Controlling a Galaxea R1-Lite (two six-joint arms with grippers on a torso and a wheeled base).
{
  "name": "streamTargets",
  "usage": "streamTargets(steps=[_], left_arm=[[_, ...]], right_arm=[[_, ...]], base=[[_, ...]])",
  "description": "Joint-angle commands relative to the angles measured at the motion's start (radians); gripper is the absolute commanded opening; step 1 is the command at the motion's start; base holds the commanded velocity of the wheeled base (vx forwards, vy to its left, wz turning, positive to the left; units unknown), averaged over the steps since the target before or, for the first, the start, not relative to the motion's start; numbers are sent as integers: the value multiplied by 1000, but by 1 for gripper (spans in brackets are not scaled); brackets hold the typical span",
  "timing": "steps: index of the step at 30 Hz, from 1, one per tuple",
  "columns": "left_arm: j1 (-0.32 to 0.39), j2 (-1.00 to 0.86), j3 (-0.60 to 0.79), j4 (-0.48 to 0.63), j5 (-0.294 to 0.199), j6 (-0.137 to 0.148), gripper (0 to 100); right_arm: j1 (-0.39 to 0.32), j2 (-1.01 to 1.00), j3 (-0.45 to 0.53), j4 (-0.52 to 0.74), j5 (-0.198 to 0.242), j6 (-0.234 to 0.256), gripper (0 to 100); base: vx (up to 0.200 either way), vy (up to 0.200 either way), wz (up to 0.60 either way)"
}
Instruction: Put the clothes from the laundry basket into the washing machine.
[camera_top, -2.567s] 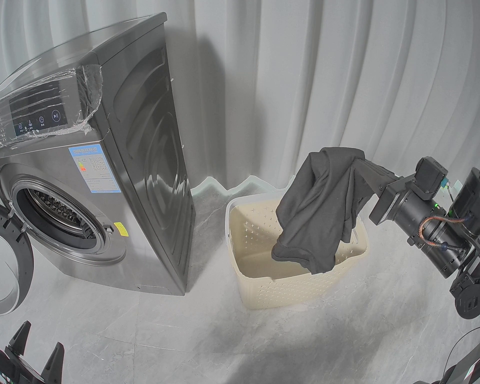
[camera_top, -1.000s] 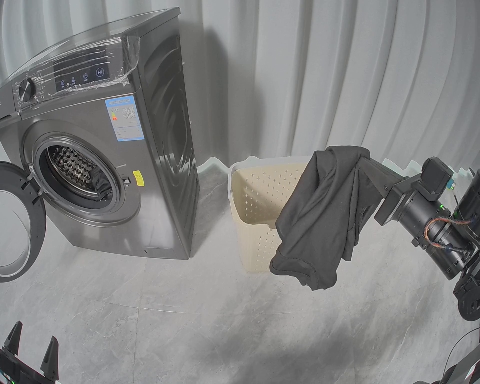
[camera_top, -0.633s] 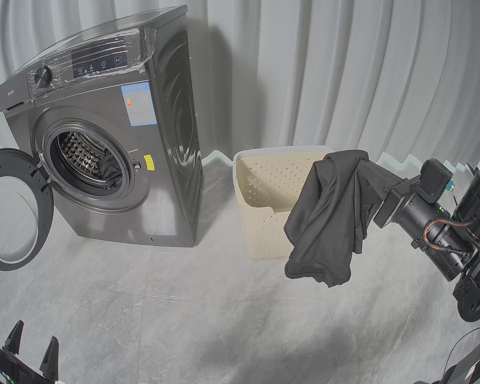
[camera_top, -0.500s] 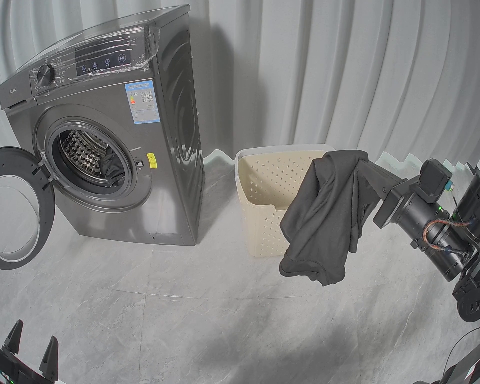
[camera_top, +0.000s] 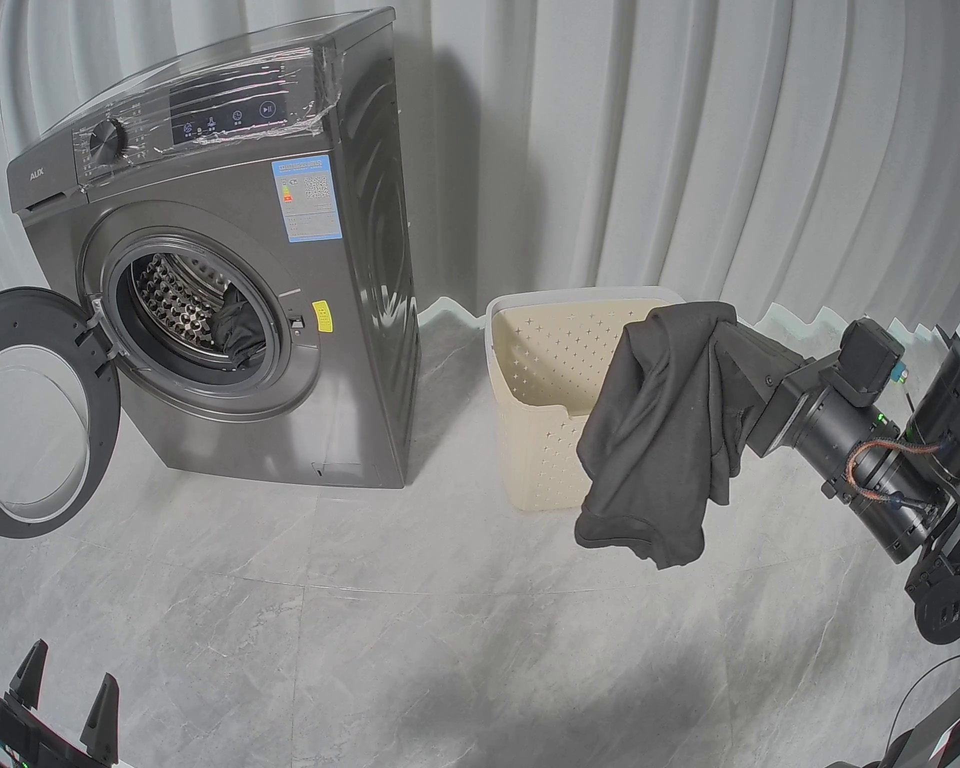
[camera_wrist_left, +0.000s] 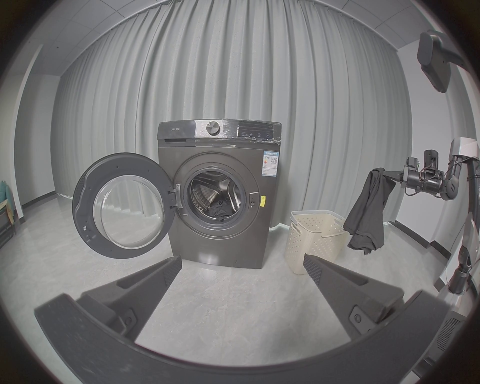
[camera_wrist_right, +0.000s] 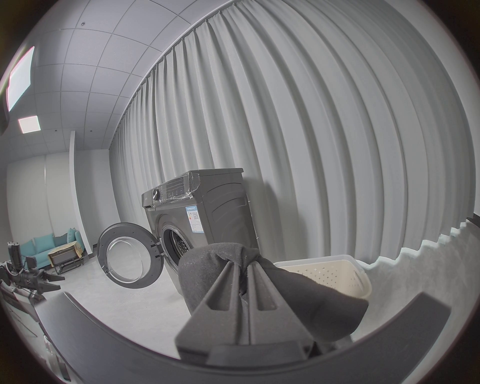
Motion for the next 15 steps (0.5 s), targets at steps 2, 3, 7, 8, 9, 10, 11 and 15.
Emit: streamTargets(steps=[2, 3, 7, 8, 9, 10, 11, 15], left_arm=[[2, -16, 8, 0, -2, 0, 100], [2, -16, 8, 0, -2, 0, 100], [2, -16, 8, 1, -3, 3, 100], [2, -16, 8, 1, -3, 3, 100], [2, -16, 8, 3, 0, 3, 100], [2, -16, 7, 3, 0, 3, 100], [2, -16, 7, 3, 1, 3, 100], [2, -16, 7, 3, 1, 3, 100]], right_arm=[[0, 2, 0, 1, 0, 0, 0], [0, 2, 2, 1, 0, 0, 0], [0, 2, 6, 1, 0, 0, 0], [0, 2, 6, 1, 0, 0, 0], [0, 2, 6, -1, 0, 0, 0], [0, 2, 6, 1, 0, 0, 0], [2, 2, 6, 1, 0, 0, 0], [2, 2, 8, 1, 0, 1, 0]], base=[[0, 200, 0], [0, 200, 0], [0, 200, 0], [0, 200, 0], [0, 200, 0], [0, 200, 0], [0, 200, 0], [0, 200, 0]])
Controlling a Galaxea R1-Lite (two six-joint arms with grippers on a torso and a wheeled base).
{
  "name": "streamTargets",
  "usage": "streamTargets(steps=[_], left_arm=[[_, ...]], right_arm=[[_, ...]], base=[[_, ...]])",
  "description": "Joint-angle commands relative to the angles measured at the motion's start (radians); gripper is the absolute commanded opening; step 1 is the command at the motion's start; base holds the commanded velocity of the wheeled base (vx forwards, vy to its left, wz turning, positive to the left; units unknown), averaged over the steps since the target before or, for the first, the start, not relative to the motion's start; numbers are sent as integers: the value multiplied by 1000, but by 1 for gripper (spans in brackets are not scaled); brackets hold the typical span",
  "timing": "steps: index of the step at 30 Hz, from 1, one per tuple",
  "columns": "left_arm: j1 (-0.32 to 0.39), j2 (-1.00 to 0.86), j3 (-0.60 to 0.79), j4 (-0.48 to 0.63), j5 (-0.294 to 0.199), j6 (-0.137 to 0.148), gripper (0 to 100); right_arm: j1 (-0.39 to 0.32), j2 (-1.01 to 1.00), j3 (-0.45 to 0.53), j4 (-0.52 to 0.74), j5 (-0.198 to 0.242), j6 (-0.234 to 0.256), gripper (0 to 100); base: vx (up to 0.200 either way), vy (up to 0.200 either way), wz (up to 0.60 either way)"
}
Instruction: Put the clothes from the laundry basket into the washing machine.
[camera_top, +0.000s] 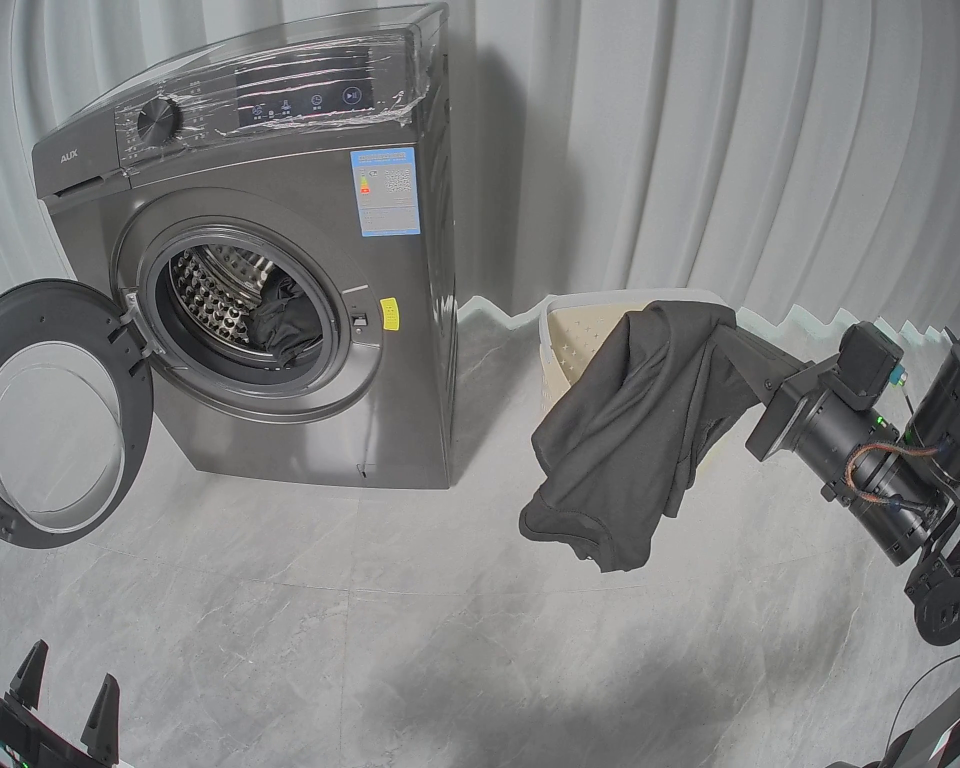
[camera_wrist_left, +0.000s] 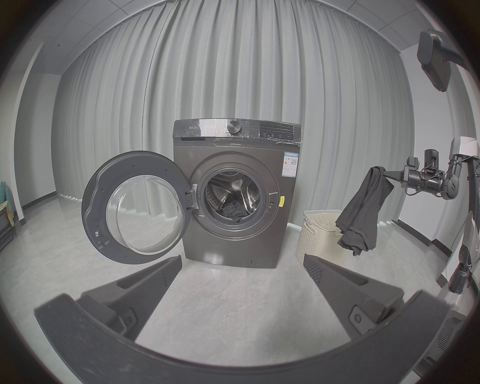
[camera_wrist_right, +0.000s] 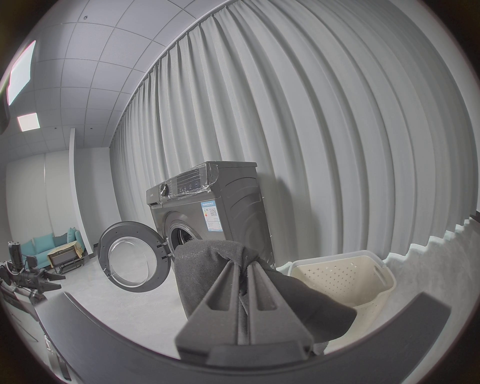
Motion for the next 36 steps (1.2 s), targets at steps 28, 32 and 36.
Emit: streamTargets(steps=[28, 32, 36], left_arm=[[1, -16, 5, 2, -7, 5, 100], [1, -16, 5, 2, -7, 4, 100], [1, -16, 5, 2, -5, 4, 100]], right_arm=[[1, 12, 1, -2, 0, 2, 0], [1, 12, 1, -2, 0, 2, 0], [1, 12, 1, -2, 0, 2, 0]], base=[[0, 157, 0], [0, 0, 0], [100, 0, 0]])
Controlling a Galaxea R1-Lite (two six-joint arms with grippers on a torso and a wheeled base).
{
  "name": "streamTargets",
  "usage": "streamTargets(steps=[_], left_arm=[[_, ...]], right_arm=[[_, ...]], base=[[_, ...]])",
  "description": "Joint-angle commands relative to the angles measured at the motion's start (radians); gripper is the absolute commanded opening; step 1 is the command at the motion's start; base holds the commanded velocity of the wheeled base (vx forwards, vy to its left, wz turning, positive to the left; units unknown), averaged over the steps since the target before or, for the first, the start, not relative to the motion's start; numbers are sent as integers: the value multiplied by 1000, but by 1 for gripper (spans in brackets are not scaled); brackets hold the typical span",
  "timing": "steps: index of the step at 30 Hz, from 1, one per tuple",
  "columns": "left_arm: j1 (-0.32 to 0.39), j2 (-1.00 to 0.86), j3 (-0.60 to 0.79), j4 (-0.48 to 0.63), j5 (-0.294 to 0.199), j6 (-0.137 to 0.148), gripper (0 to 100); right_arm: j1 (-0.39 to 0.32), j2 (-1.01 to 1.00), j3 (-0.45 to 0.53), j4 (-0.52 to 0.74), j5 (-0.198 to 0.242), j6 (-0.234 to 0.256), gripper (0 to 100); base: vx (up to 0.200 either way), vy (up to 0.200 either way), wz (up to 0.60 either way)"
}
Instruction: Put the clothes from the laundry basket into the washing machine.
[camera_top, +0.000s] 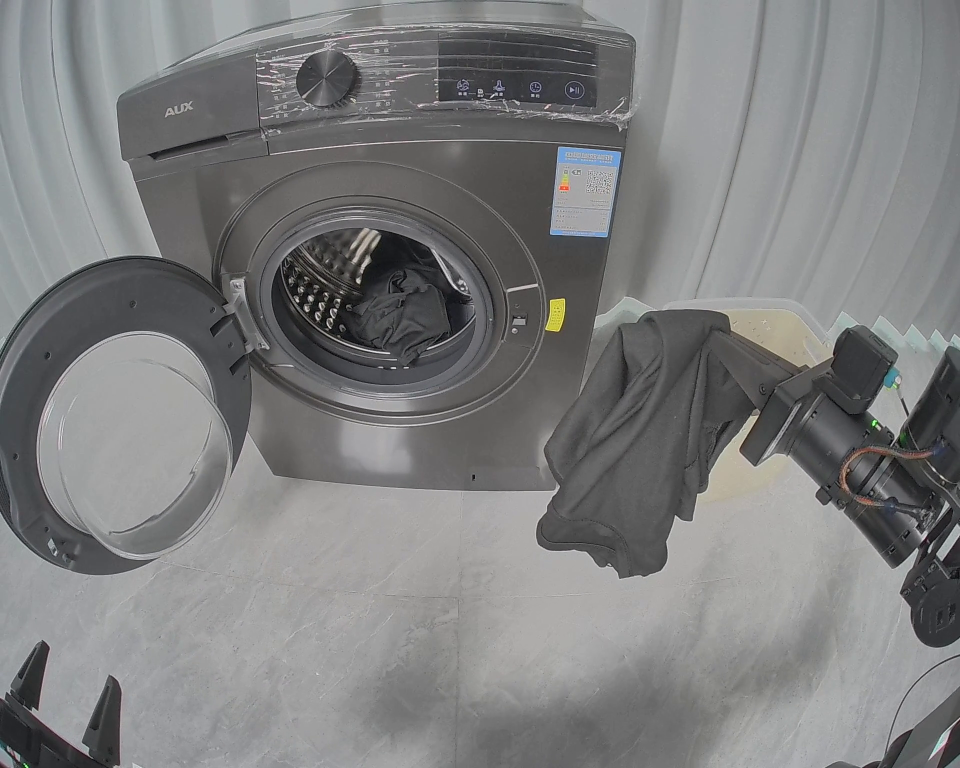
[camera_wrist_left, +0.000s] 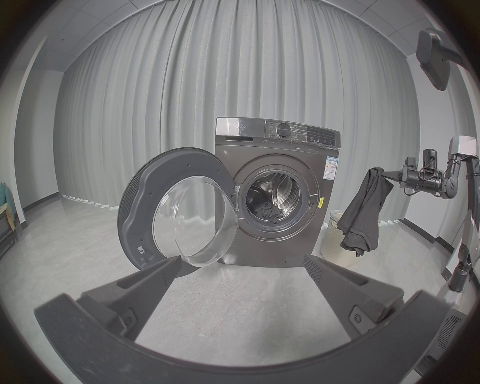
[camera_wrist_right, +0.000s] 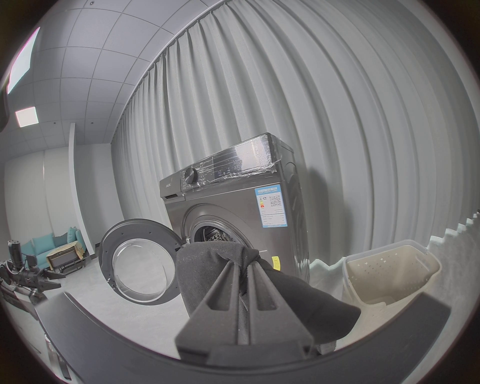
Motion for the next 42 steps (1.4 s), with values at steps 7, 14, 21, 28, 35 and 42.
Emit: streamTargets(steps=[7, 14, 21, 28, 35, 42], left_arm=[[1, -16, 5, -1, 1, 1, 100], [1, -16, 5, -1, -1, 1, 100], [1, -16, 5, -1, -1, 1, 100], [1, -16, 5, 1, -1, 1, 100], [1, -16, 5, 1, -1, 1, 100], [1, -16, 4, 7, -27, 16, 100]], right_arm=[[0, 1, 0, -1, 0, 0, 0], [0, 1, 2, -1, 0, 0, 0], [0, 2, 3, -1, 0, 0, 0], [0, 2, 6, -1, 1, 0, 0], [11, 9, 11, -1, 1, 0, 0], [77, 45, -38, 22, -2, 0, 0]], base=[[114, 0, 0], [0, 29, 0], [0, 200, 0], [0, 200, 0], [0, 200, 0], [0, 57, 0]])
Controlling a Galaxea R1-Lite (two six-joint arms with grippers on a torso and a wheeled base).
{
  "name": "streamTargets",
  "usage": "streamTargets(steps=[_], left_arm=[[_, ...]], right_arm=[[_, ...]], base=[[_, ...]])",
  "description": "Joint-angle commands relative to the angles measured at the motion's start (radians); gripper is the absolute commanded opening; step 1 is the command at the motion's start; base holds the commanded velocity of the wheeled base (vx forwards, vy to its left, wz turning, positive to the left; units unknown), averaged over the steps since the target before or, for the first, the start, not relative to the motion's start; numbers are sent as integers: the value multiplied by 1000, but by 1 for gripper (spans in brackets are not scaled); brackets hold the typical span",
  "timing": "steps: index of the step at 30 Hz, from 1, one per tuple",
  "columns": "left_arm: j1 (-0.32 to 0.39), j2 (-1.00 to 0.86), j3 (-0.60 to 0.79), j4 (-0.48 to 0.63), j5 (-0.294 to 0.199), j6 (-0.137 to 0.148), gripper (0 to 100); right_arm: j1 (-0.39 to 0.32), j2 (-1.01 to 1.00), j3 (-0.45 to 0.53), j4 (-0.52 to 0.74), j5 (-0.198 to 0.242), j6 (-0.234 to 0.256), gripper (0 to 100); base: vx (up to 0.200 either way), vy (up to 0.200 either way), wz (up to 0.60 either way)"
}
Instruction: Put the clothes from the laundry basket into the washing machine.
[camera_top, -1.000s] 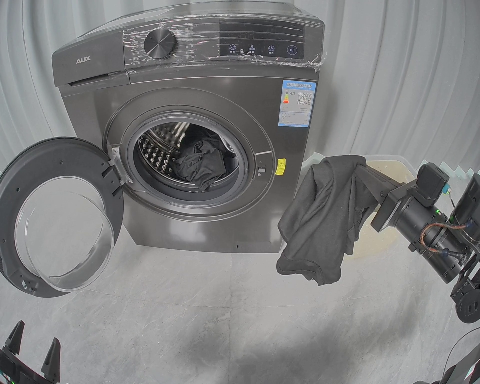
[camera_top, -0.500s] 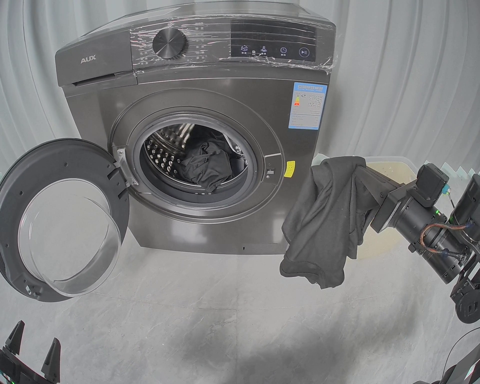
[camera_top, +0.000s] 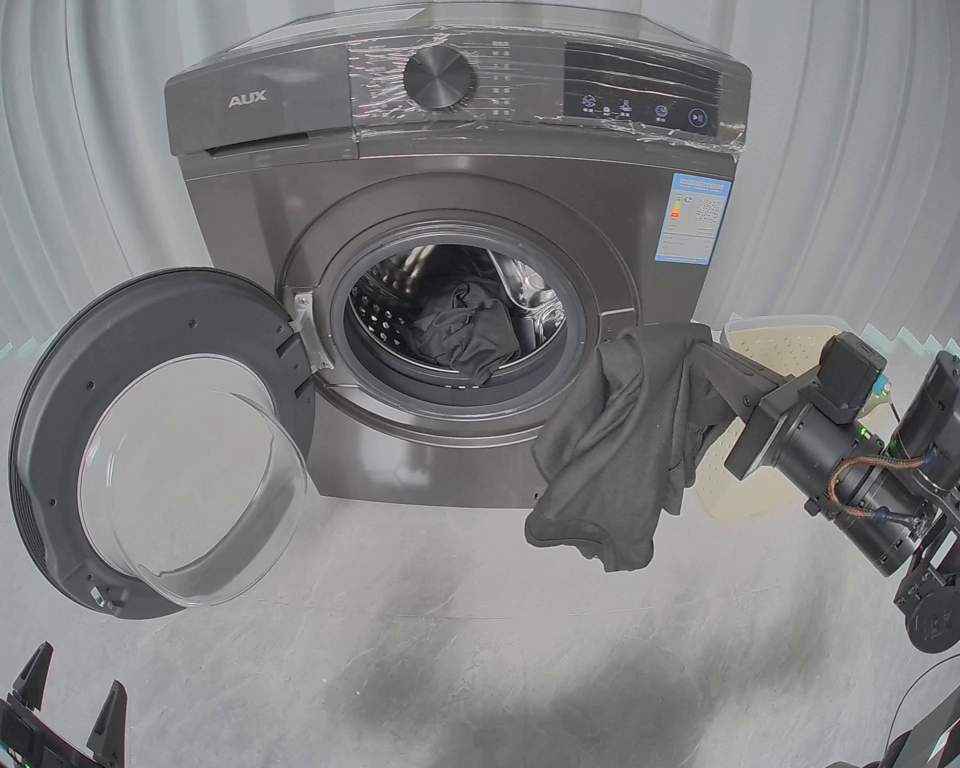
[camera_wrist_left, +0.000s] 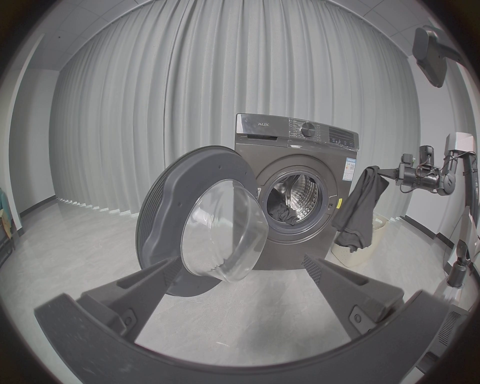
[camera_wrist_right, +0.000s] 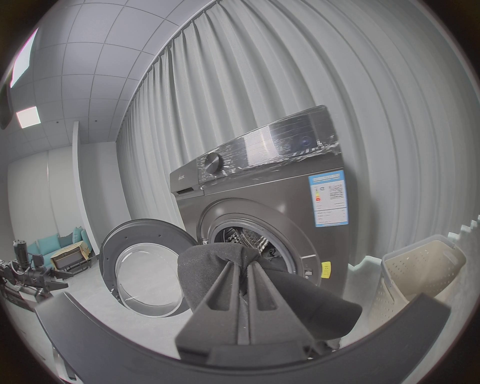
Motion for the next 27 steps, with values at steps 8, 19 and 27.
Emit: streamTargets(steps=[8, 19, 27], left_arm=[[1, -17, 4, -3, 3, 153, 100], [1, -17, 4, -1, 6, 184, 100], [-10, 101, -140, -93, -44, 170, 100]], right_arm=[[104, 111, -95, 0, -52, 23, 0], [137, 160, -141, 3, -56, 55, 0], [214, 256, -235, -26, -61, 100, 0]], base=[[0, 0, 0], [0, 0, 0], [0, 0, 0]])
